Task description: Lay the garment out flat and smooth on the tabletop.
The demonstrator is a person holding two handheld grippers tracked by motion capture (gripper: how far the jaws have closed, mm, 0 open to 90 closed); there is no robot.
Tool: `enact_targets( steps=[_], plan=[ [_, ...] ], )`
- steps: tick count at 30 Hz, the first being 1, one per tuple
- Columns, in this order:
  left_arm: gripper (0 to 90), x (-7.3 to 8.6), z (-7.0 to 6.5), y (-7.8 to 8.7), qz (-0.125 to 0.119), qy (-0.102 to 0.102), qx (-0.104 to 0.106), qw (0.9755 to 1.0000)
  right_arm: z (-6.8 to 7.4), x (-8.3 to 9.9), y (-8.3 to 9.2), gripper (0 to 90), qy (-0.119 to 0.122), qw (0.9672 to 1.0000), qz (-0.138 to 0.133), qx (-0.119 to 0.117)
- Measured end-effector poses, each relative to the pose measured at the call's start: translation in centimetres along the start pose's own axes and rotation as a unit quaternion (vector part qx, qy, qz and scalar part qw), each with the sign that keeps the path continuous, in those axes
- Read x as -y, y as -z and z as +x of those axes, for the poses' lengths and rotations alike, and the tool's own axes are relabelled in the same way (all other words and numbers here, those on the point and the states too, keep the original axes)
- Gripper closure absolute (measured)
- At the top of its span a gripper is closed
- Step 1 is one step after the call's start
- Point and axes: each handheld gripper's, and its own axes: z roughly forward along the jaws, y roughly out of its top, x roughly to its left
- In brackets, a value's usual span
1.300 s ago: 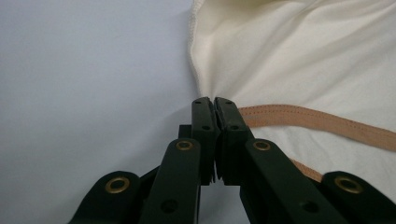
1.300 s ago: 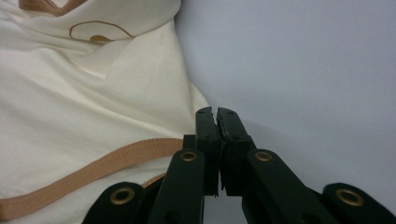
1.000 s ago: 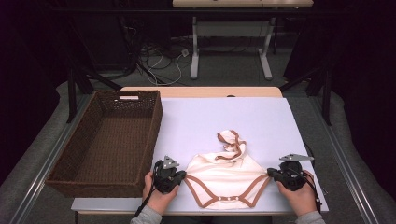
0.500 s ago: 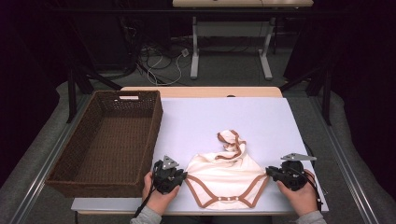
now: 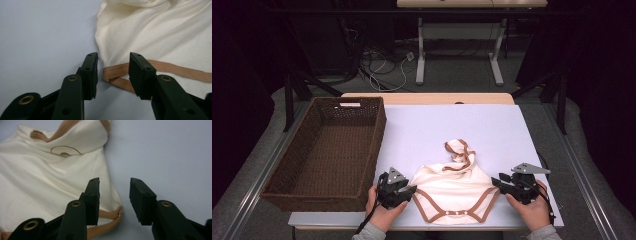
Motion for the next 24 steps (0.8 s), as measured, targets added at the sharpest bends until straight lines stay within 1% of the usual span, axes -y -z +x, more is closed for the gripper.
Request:
enact_targets(
  steps=[1, 5, 6, 7, 9, 10, 11, 12, 13, 14, 16, 17, 18, 19, 20, 21, 22, 23, 24],
  plan=[
    [54.8, 0.0, 0.0, 0.0, -0.001, -0.002, 0.000, 1.0000, 0.1, 0.0, -0.1, 57.3, 0.003, 1.0000, -0.005, -0.001],
    [49.2, 0.0, -0.2, 0.2, -0.009, -0.011, 0.004, 0.9999, 0.4, 0.0, -0.4, 51.2, 0.015, 0.9998, -0.009, -0.004],
    [47.8, 0.1, -0.2, 0.2, -0.010, -0.014, 0.001, 0.9998, 0.4, 0.0, -0.5, 50.5, 0.021, 0.9998, -0.007, -0.004],
    [46.7, 0.2, -0.2, 0.2, -0.010, -0.020, 0.003, 0.9998, 0.5, 0.0, -0.6, 49.6, 0.024, 0.9996, -0.011, -0.005],
    [43.7, 0.3, -0.3, 0.3, -0.011, -0.025, -0.002, 0.9996, 0.6, 0.0, -0.6, 47.5, 0.021, 0.9996, -0.017, -0.010],
    [42.8, 0.3, -0.3, 0.3, -0.012, -0.028, 0.001, 0.9995, 0.6, -0.1, -0.6, 46.4, 0.025, 0.9995, -0.017, -0.009],
    [41.6, 0.2, -0.4, 0.4, -0.015, -0.027, 0.001, 0.9995, 0.7, -0.1, -0.6, 45.3, 0.030, 0.9992, -0.023, -0.010],
    [40.0, 0.2, -0.4, 0.5, -0.019, -0.022, 0.006, 0.9996, 0.8, -0.2, -0.6, 44.0, 0.031, 0.9991, -0.027, -0.010],
    [39.3, 0.1, -0.4, 0.7, -0.023, -0.025, 0.007, 0.9994, 0.9, -0.2, -0.5, 42.7, 0.029, 0.9991, -0.026, -0.014],
    [39.3, 0.0, -0.4, 0.8, -0.024, -0.022, 0.008, 0.9994, 1.0, -0.3, -0.5, 42.3, 0.032, 0.9990, -0.027, -0.013],
    [39.4, -0.2, -0.5, 0.9, -0.031, -0.013, 0.009, 0.9994, 1.2, -0.5, -0.4, 41.6, 0.035, 0.9989, -0.029, -0.014],
    [39.4, -0.3, -0.4, 0.9, -0.033, -0.007, 0.014, 0.9993, 1.4, -0.6, -0.3, 41.6, 0.033, 0.9988, -0.031, -0.016],
    [39.4, -0.5, -0.4, 1.0, -0.035, -0.004, 0.020, 0.9992, 1.4, -0.7, -0.3, 40.9, 0.038, 0.9983, -0.038, -0.020],
    [39.3, -0.8, -0.4, 1.0, -0.041, 0.007, 0.026, 0.9988, 1.5, -0.9, -0.3, 40.2, 0.040, 0.9982, -0.039, -0.020],
    [39.4, -1.0, -0.4, 1.1, -0.041, 0.006, 0.028, 0.9988, 1.6, -1.2, -0.3, 39.6, 0.044, 0.9979, -0.042, -0.023],
    [39.3, -1.1, -0.4, 1.1, -0.048, 0.010, 0.030, 0.9983, 1.7, -1.5, -0.4, 39.0, 0.045, 0.9978, -0.043, -0.022],
    [39.3, -1.4, -0.4, 1.2, -0.047, 0.010, 0.032, 0.9983, 1.7, -1.6, -0.4, 38.4, 0.053, 0.9973, -0.045, -0.022],
    [39.3, -1.6, -0.3, 1.2, -0.046, 0.008, 0.030, 0.9984, 1.8, -1.9, -0.4, 37.2, 0.055, 0.9971, -0.047, -0.023],
    [39.3, -1.9, -0.3, 1.2, -0.047, 0.010, 0.034, 0.9983, 1.9, -2.1, -0.4, 36.5, 0.057, 0.9972, -0.044, -0.021]
  ],
)
